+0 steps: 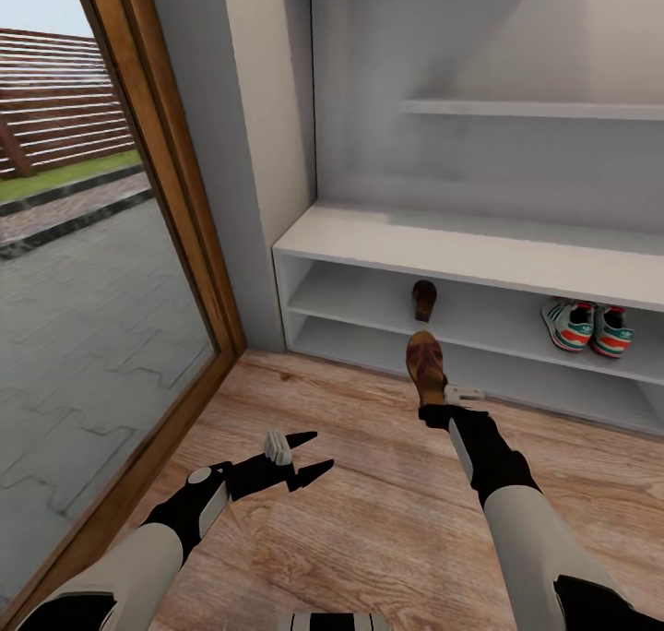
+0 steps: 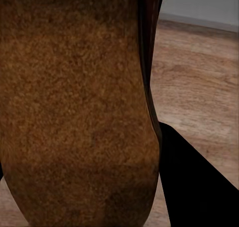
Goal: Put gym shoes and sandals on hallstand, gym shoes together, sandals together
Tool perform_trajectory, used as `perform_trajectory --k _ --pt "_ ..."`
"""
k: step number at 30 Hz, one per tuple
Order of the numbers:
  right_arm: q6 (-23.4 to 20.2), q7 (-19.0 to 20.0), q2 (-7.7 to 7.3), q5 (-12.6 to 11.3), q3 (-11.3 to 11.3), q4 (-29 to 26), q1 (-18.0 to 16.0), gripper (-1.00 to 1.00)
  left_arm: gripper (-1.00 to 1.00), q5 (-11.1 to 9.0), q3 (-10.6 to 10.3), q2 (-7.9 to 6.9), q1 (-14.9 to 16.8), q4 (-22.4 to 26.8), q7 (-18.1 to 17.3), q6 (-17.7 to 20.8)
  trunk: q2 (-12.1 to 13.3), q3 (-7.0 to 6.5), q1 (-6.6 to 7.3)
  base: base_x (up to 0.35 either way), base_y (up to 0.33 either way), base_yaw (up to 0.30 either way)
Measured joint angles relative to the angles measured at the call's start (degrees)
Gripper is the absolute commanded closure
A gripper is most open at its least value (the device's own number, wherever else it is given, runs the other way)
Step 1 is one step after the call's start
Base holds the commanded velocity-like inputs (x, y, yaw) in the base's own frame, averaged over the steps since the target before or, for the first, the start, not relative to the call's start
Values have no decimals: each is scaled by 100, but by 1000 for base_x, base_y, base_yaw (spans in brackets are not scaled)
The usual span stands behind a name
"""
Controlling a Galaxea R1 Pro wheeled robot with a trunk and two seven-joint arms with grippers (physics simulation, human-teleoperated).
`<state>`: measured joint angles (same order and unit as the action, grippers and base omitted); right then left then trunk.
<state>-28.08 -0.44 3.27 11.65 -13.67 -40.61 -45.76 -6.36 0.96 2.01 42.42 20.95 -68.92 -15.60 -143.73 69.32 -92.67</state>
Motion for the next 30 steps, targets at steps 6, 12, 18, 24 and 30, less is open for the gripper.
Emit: perform_trajectory --k 6,12,18,24,30 --pt "34 13 17 14 8 -64 65 100 -100 11 -17 65 -41 -56 -52 -9 0 0 0 0 0 0" --pt "22 17 17 11 9 -64 82 100 -100 11 -13 216 -90 -36 -68 -8 0 0 0 0 0 0" --pt "16 12 17 11 9 -62 83 100 -100 10 -12 324 -172 -66 -75 -9 0 0 0 0 0 0" --pt "16 9 17 11 9 -61 83 100 -100 10 -11 327 -176 -67 -71 -8 0 0 3 190 0 0" --pt "16 9 17 11 7 -61 84 100 -100 11 -15 330 -176 -67 -70 -6 0 0 4 335 0 0"
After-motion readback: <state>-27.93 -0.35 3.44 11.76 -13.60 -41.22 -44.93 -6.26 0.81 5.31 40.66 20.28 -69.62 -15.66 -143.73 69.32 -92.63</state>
